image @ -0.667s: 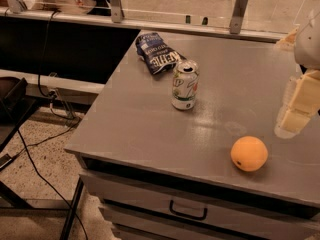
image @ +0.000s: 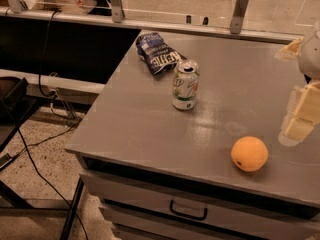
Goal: Move orange near 7up can
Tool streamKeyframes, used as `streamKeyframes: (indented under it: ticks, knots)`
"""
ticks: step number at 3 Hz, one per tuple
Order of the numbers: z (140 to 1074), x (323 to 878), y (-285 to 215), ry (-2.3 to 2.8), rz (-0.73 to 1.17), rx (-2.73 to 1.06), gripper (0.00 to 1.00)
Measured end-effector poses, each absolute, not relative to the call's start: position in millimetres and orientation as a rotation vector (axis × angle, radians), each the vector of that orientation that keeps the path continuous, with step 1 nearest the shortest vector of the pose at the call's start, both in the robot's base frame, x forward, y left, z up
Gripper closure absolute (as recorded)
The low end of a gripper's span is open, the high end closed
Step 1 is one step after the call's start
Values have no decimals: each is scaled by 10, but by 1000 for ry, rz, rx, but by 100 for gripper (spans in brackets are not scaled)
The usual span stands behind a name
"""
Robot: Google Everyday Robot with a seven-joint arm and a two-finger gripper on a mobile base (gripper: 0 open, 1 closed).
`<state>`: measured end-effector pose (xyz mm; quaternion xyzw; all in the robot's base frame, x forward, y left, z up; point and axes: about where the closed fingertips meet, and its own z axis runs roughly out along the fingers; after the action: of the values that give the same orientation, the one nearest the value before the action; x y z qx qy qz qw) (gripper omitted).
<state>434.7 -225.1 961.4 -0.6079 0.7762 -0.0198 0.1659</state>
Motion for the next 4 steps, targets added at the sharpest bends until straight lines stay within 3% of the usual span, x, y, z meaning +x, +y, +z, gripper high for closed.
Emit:
streamKeyframes:
  ticks: [4]
  knots:
    - [8839,3970,-1934,2107,180,-1810,0]
